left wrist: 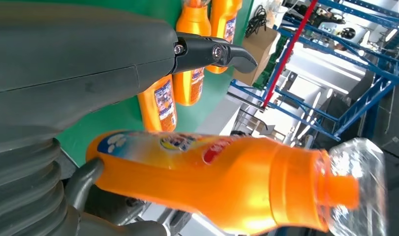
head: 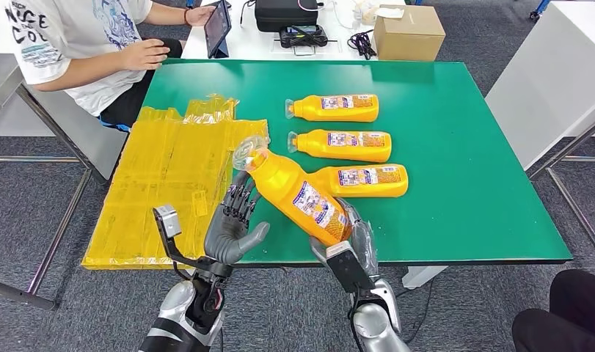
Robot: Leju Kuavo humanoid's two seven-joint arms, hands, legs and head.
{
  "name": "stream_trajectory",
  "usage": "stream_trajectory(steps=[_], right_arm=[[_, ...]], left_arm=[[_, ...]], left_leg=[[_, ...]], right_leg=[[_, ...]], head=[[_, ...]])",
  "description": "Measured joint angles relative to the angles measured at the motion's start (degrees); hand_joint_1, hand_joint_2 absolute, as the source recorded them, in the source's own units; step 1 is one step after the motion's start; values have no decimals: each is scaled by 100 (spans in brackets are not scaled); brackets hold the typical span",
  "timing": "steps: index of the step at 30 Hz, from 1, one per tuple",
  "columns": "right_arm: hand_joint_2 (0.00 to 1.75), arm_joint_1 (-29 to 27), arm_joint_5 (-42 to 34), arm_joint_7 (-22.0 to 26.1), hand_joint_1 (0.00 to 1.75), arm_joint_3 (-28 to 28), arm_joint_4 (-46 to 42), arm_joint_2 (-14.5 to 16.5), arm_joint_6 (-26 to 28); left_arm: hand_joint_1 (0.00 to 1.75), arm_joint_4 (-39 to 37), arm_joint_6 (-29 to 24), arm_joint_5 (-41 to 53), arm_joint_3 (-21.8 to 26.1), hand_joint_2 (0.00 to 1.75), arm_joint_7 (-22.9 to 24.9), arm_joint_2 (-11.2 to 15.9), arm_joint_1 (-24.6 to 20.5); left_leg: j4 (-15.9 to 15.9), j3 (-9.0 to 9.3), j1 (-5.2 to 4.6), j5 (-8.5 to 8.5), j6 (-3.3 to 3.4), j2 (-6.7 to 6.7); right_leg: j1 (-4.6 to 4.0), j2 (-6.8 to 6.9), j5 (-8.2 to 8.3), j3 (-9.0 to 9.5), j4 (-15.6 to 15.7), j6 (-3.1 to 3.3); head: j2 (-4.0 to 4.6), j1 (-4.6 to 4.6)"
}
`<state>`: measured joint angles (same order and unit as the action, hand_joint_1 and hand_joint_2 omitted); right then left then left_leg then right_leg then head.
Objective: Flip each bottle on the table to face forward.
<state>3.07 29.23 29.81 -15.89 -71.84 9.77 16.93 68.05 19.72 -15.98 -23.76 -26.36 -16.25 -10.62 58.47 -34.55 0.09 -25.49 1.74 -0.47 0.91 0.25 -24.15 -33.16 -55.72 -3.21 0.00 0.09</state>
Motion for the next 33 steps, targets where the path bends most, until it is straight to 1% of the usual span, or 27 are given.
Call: stream_trajectory(steps=[4, 7, 14, 19, 25, 33], right_arm=[[175, 61, -15, -85, 175, 1, 115, 3, -116], [175, 126, 115, -154, 175, -56, 247, 15, -217], [175, 253, 318, -212, 175, -313, 525, 61, -339], [175, 391, 561, -232, 175, -634, 798, 102, -414], [175, 493, 607, -236, 175, -890, 1048, 135, -426], [175, 663, 630, -266, 175, -1070, 1374, 119, -555]], left_arm=[[0, 44, 2, 74, -15, 175, -10, 9, 30], [0, 52, -1, 118, -30, 175, -7, 9, 33], [0, 46, -12, 161, -35, 175, 21, 9, 25], [0, -13, -54, 161, -31, 175, 43, 8, -37], [0, -86, -108, 146, -26, 175, 67, 5, -84], [0, -140, -103, 1, 47, 175, 95, 5, -84]], left_leg=[[0, 0, 0, 0, 0, 0], [0, 0, 0, 0, 0, 1], [0, 0, 1, 0, 0, 2], [0, 0, 0, 0, 0, 0], [0, 0, 0, 0, 0, 2], [0, 1, 0, 0, 0, 3]], right_leg=[[0, 0, 0, 0, 0, 0], [0, 0, 0, 0, 0, 0], [-1, -1, 0, -1, 0, 0], [0, 0, 0, -2, 0, 0], [0, -1, 0, -2, 0, 0], [0, -1, 0, -4, 0, 0]], head=[[0, 1], [0, 1], [0, 1], [0, 1], [0, 0], [0, 0]])
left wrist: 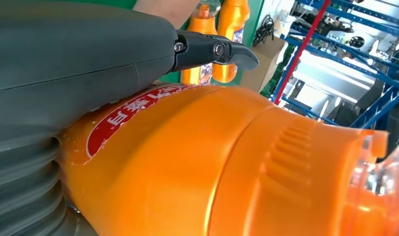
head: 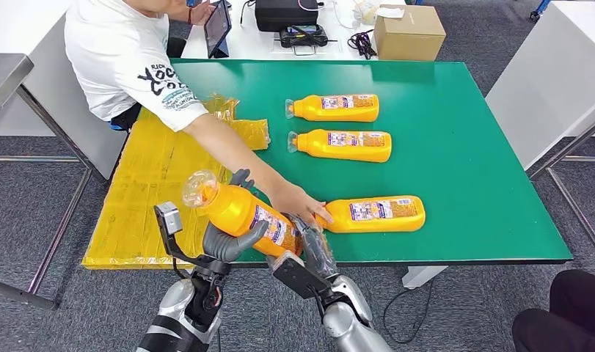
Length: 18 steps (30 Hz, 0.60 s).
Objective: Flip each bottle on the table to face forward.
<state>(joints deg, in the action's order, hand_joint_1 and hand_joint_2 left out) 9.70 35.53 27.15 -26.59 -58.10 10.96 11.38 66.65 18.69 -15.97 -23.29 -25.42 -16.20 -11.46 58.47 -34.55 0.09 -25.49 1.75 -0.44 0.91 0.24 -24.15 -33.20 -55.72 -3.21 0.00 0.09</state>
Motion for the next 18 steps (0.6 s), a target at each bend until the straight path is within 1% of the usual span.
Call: stream_trajectory(steps=[7, 8, 11, 12, 18], right_arm=[[175, 106, 12, -1, 175, -69, 172, -26, -64], [175, 112, 12, -1, 175, -72, 185, -27, -67], [175, 134, 13, -5, 175, -82, 226, -27, -71], [175, 143, 13, -12, 175, -86, 239, -27, -72], [175, 175, 15, -54, 175, -101, 285, -27, -89]], left_arm=[[0, -11, 62, -71, 28, 175, -53, 0, 21], [40, -11, 71, -77, 31, 175, -62, 0, 23], [171, -11, 119, -115, 55, 175, -109, 0, 29], [175, -6, 147, -135, 67, 175, -131, 0, 34], [175, 96, 299, -255, 126, 175, -202, 0, 118]], left_leg=[[0, 0, 0, 0, 0, 1], [0, 0, 0, 0, 0, 1], [0, 0, 0, 0, 0, 1], [0, 0, 0, 0, 0, 1], [0, 0, 0, 0, 0, 1]], right_leg=[[0, 0, 0, 0, 0, 0], [0, 0, 0, 0, 0, 0], [0, 0, 0, 0, 0, 0], [0, 0, 0, 0, 0, 0], [0, 0, 0, 0, 0, 0]], head=[[0, 0], [0, 0], [0, 0], [0, 0], [0, 0]])
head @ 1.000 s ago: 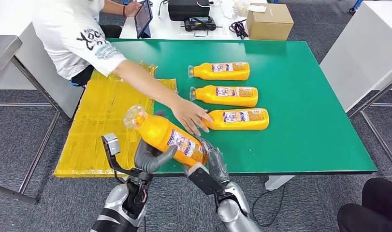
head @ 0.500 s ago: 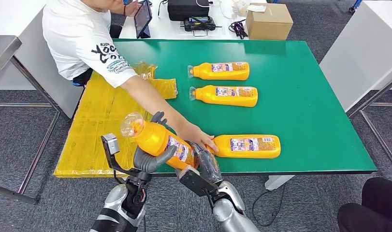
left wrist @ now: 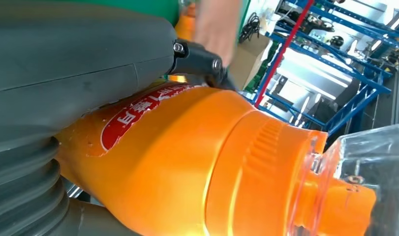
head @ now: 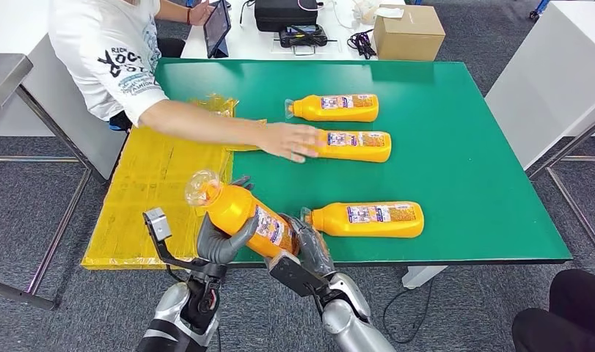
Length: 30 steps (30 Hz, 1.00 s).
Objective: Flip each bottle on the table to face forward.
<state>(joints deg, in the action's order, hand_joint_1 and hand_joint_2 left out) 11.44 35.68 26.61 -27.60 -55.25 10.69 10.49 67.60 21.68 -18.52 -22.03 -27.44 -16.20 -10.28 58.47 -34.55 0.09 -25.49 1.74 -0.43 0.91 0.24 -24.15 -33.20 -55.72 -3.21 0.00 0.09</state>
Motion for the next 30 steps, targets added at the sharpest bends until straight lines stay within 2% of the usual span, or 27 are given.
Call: stream_trajectory(steps=[11, 15, 17, 19, 21, 25, 30], right_arm=[[175, 17, -14, 1, 175, -7, 4, 2, -35], [175, 20, -55, 1, 152, -7, 2, 3, -52], [175, 19, -75, 1, 76, -7, -2, 3, -47], [87, 14, -86, 1, 0, -10, -7, 8, -41], [0, -4, -114, -5, 0, -14, -19, 15, -11], [0, -72, -341, -25, 0, 10, -149, 20, 110], [0, -252, -1127, 103, 0, 215, -751, 9, -147]], left_arm=[[175, 96, -5, 180, 30, 175, -104, 0, 34], [175, 100, -17, 266, 30, 175, -123, 0, 34], [175, 102, -30, 306, 30, 175, -126, 0, 34], [175, 115, -52, 341, 26, 175, -134, 0, 30], [175, 142, -76, 371, 6, 175, -139, 0, 24], [175, 223, -279, 499, -22, 175, -171, 0, 21], [175, 388, -1120, 926, 44, 175, -326, 2, -23]], left_leg=[[0, 0, 0, 0, 0, 0], [0, 0, 0, 0, 0, 0], [0, 0, 0, 0, 0, 0], [0, 0, 0, 0, 0, 0], [0, 0, 0, 0, 0, 0], [0, -1, 0, 0, 0, 1], [0, 0, 0, 0, 0, -2]], right_leg=[[0, 0, 0, 0, 0, 0], [0, 0, 0, 0, 0, 0], [0, 0, 0, 0, 0, 0], [0, 0, 0, 0, 0, 0], [0, 0, 0, 0, 0, 0], [0, 0, 0, 0, 0, 0], [0, 1, 0, 0, 0, 0]], head=[[0, 0], [0, 0], [0, 0], [0, 1], [0, 1], [0, 1], [0, 1]])
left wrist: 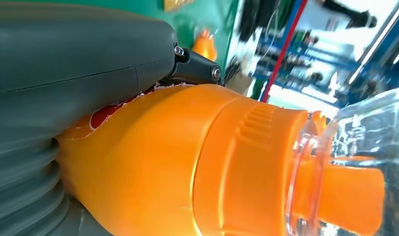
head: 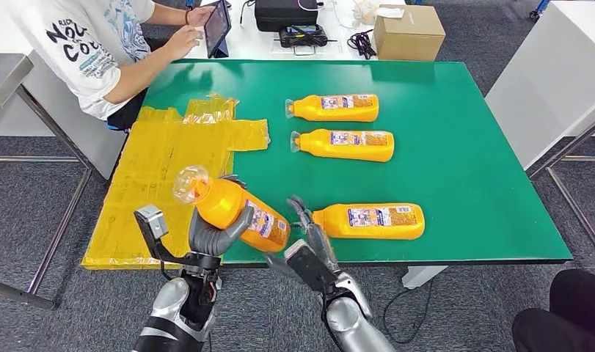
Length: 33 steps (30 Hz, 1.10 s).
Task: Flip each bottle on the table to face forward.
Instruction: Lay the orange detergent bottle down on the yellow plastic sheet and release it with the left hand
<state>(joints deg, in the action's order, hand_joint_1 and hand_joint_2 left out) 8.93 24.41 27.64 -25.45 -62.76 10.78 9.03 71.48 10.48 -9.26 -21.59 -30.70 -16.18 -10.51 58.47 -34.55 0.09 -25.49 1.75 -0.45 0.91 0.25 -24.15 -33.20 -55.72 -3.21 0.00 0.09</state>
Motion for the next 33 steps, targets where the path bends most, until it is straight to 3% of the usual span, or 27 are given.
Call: stream_trajectory(steps=[8, 17, 20, 24, 27, 33], right_arm=[[0, -287, -663, 198, 0, 336, -1259, -108, -320], [0, -420, -700, 225, 0, 413, -1881, -189, -326], [0, -482, -817, 410, 0, 444, -2062, -187, -191], [0, -575, -1074, 600, 0, 561, -2543, -139, 100], [0, -629, -1404, 704, 0, 666, -2862, -67, 257], [0, -606, -1481, 808, 0, 766, -3121, 31, 351]], left_arm=[[175, 79, -1391, 373, 457, 175, -184, 2, -319], [175, 109, -1637, 485, 674, 175, -242, 3, -481], [175, 116, -2434, 988, 713, 175, -414, 4, -525], [175, 82, -3923, 2122, 862, 175, -644, 40, -775], [175, -81, -4742, 3708, 1029, 175, -637, 80, -1036], [175, -849, -5034, 7929, 1662, 175, 228, 106, -1578]], left_leg=[[0, 1, 0, 1, 0, 1], [0, 1, 0, 1, 0, 1], [0, 0, 0, 1, 0, 1], [0, 0, 1, 1, 0, -1], [0, 2, 1, 2, 0, -1], [0, 2, 0, 2, 0, 2]], right_leg=[[0, 0, 0, 1, -1, 0], [0, 0, 0, 1, -1, 0], [0, 0, 0, 0, -1, 0], [-1, 1, 0, 1, -2, 0], [-1, 0, 0, 2, -2, 0], [1, -1, 1, 4, -3, 0]], head=[[0, -1], [0, 1], [0, 1], [0, -1], [0, -1], [0, 1]])
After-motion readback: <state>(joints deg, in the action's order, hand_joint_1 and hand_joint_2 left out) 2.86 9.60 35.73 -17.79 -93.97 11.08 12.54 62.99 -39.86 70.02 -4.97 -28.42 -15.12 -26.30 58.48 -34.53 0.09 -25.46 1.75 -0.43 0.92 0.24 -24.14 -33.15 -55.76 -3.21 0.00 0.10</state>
